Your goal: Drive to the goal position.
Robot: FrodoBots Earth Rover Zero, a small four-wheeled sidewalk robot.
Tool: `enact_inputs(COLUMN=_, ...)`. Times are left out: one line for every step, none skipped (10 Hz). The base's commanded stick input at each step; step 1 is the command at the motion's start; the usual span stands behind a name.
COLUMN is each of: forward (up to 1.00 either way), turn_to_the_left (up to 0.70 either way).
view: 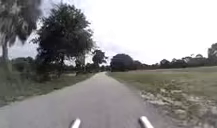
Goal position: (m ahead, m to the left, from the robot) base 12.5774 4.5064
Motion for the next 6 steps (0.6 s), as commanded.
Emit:
enact_inputs(forward=0.69, turn_to_the_left=0.05)
enact_inputs(forward=0.69, turn_to_the_left=0.13)
enact_inputs(forward=0.69, turn_to_the_left=0.21)
enact_inputs(forward=0.69, turn_to_the_left=0.13)
enact_inputs(forward=0.69, turn_to_the_left=0.03)
enact_inputs(forward=0.69, turn_to_the_left=0.03)
